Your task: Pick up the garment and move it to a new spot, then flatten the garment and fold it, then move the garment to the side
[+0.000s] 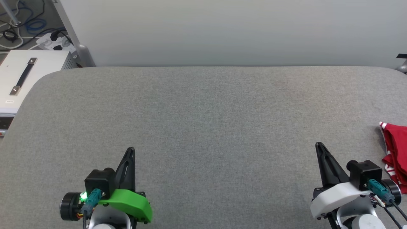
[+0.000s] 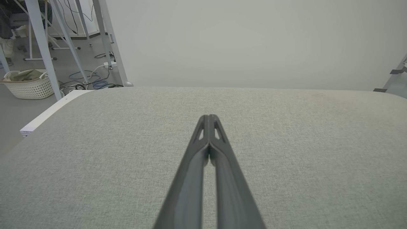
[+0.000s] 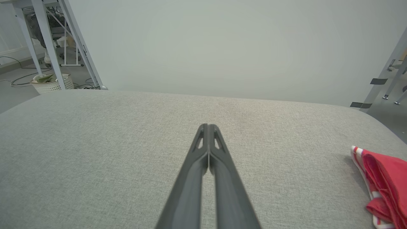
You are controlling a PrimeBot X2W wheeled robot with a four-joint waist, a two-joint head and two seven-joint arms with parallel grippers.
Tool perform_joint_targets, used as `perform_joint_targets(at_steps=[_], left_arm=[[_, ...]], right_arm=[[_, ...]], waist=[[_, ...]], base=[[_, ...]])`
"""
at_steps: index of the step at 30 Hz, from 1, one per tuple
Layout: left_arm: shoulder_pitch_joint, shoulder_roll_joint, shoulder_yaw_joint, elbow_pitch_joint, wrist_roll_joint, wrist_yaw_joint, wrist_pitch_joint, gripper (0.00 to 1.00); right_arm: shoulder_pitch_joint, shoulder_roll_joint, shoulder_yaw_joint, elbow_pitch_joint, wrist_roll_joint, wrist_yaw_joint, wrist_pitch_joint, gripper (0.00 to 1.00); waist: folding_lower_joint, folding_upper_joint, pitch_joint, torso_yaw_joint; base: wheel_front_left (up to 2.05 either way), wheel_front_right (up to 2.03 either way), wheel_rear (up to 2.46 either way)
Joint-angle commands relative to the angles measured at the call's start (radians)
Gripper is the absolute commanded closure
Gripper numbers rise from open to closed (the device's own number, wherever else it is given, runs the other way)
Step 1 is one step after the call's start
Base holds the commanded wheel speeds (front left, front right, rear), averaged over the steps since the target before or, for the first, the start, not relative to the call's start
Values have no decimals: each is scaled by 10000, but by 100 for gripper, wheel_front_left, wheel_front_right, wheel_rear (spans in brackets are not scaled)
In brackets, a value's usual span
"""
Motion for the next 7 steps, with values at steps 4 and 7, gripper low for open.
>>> perform_joint_targets(at_steps=[4, 7], left_arm=[[-115, -35, 80, -109, 223, 119, 153, 100], [-119, -37, 102, -136, 281, 148, 215, 100]], right_arm=[[66, 66, -57, -131, -184, -6, 173, 100], [69, 81, -69, -163, -235, -6, 234, 100]], waist=[[0, 0, -21, -40], [0, 0, -31, -60]], base=[[0, 0, 0], [0, 0, 0]])
